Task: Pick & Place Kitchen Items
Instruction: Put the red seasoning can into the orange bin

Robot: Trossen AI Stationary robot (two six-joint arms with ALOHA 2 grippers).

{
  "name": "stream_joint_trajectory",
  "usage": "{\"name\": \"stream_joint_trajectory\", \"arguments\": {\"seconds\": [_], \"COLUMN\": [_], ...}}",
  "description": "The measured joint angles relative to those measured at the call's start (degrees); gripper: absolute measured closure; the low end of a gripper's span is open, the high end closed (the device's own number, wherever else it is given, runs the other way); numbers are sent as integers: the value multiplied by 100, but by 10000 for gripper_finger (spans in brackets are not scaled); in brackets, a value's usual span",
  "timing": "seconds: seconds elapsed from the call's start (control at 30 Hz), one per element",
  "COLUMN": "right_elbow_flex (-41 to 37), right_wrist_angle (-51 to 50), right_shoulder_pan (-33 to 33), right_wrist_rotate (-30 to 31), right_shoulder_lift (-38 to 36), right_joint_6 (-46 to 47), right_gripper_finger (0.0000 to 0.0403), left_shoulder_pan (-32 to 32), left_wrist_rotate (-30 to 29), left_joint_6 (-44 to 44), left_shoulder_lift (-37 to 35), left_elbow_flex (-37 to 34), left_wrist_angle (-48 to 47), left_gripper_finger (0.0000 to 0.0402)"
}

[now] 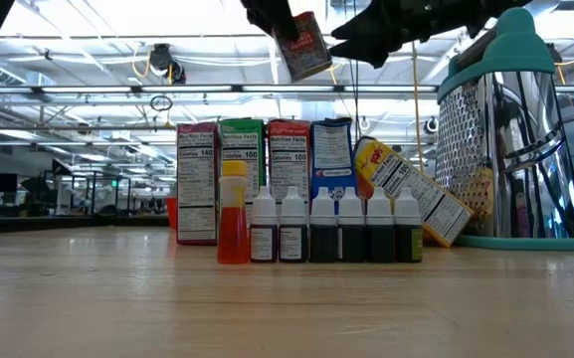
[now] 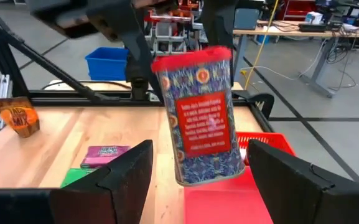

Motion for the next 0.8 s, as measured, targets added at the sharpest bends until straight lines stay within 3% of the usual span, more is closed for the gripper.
{"name": "stream_joint_trajectory", "arguments": {"seconds": [0.6,0.8], "right_elbow_flex": [0,0], "right_wrist_angle": [881,885], "right_shoulder_pan": [179,179], "right_wrist_rotate": [-11,-12], "right_shoulder_lift": [562,576], "right_joint_6": [-158,-185], "right_gripper_finger": [153,229], "left_shoulder_pan": [4,9], "left_wrist_rotate": [161,293], "left_joint_6": [82,104], "left_shoulder_lift": [63,72], "left_elbow_flex": [0,0], "left_wrist_angle": [152,153], "left_gripper_finger": [196,196]}}
